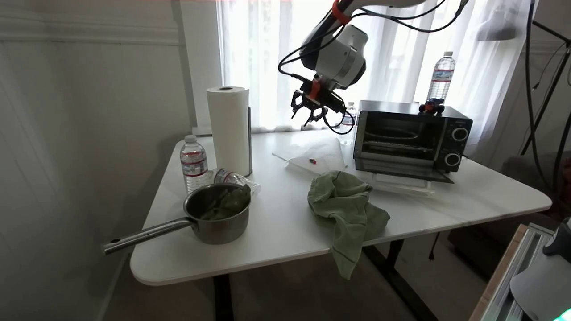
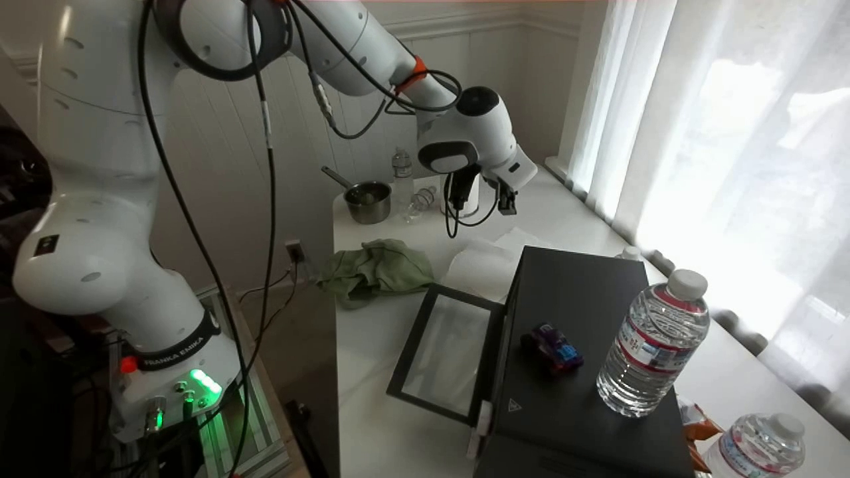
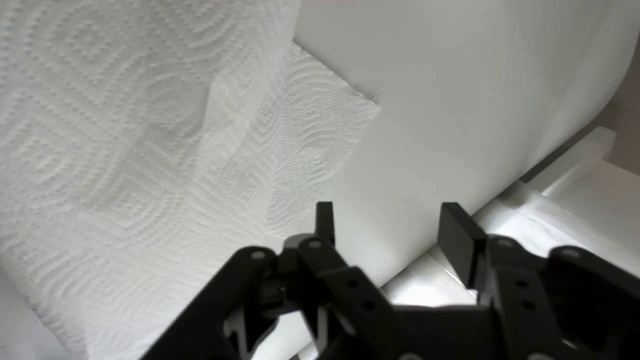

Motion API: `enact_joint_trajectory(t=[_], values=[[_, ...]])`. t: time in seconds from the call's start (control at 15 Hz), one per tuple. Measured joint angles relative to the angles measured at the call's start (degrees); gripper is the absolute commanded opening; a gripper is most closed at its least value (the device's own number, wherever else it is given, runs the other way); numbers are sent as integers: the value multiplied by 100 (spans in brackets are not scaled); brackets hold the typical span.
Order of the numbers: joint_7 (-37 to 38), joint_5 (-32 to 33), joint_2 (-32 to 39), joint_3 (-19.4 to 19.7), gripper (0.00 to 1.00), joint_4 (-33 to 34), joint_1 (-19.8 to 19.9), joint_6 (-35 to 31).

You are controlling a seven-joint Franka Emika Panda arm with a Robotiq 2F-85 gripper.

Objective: Use the paper towel to wipe the toaster oven door

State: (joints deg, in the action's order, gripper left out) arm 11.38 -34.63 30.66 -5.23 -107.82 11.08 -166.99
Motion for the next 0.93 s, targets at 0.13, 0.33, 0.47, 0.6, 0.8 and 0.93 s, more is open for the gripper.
enact_joint_trajectory(t=[0.13, 0.33, 0.47, 0.6, 0.8, 0.93], values=[[93, 104, -230, 135, 99, -88, -86, 243], [269, 580, -688, 557, 100, -419, -245, 757], [269, 903, -1038, 734, 100, -687, -249, 1166], [171, 1082, -1403, 832, 100, -944, -239, 1600], [-187, 1065, -1851, 849, 100, -1235, -204, 2055], [-181, 1065, -1835, 852, 100, -1220, -207, 2052]])
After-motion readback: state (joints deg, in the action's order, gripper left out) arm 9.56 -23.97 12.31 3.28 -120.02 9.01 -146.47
